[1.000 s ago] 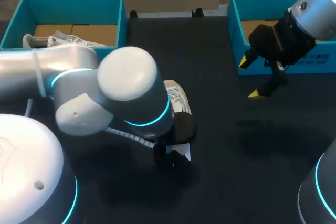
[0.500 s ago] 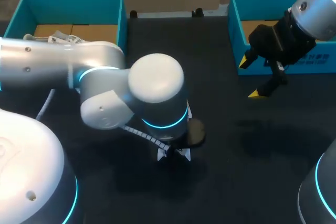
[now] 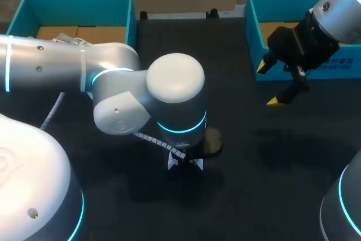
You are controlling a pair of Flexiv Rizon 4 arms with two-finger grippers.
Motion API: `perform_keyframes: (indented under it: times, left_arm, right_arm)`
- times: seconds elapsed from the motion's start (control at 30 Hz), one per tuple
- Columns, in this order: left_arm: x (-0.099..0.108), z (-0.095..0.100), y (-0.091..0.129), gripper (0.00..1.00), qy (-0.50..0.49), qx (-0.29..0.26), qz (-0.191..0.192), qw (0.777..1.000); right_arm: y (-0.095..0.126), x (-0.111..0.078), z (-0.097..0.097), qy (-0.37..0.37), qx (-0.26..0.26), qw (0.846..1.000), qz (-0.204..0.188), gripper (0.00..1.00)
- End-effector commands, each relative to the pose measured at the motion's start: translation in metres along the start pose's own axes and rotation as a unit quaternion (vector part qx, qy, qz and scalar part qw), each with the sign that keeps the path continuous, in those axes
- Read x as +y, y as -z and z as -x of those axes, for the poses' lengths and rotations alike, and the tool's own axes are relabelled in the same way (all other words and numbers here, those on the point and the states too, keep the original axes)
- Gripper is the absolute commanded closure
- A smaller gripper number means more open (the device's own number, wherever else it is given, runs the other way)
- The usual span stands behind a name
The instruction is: Take the shoe out of the shoebox, open the shoe tongue, remove and reinsert the insole, then place the shoe into the shoebox
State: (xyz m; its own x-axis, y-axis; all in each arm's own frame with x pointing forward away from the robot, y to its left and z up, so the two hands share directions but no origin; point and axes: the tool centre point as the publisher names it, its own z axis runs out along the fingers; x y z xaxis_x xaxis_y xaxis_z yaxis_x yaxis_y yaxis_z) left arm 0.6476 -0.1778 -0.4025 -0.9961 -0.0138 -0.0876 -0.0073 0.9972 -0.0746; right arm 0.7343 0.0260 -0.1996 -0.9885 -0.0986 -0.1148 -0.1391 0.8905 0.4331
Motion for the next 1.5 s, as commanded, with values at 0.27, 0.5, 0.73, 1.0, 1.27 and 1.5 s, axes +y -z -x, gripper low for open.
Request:
perform_keyframes:
  times: [0.27, 0.5, 0.73, 1.0, 1.27, 1.5]
  left_arm:
    - [0.013, -0.005, 0.035, 1.00, 0.012, 0.036, -0.002, 0.999]
    - [0.026, 0.001, 0.069, 1.00, 0.023, 0.054, 0.023, 0.998]
    - [0.036, 0.013, 0.111, 1.00, 0.013, 0.057, 0.026, 0.998]
    - [0.043, 0.027, 0.163, 1.00, 0.002, 0.067, 0.021, 0.998]
    - [0.046, 0.035, 0.211, 1.00, -0.015, 0.059, 0.005, 0.998]
    - [0.048, 0.037, 0.231, 1.00, -0.013, 0.055, -0.001, 0.998]
  right_arm:
    - [-0.001, 0.000, 0.000, 0.000, 0.000, 1.000, -0.001, 0.00]
    - [-0.001, 0.000, 0.000, 0.000, 0.000, 1.000, -0.001, 0.00]
    - [-0.001, 0.000, 0.000, 0.000, 0.000, 1.000, -0.001, 0.00]
    - [-0.001, 0.000, 0.000, 0.000, 0.000, 1.000, -0.001, 0.00]
    - [-0.001, 0.000, 0.000, 0.000, 0.000, 1.000, -0.001, 0.00]
    - [-0.001, 0.000, 0.000, 0.000, 0.000, 1.000, -0.001, 0.00]
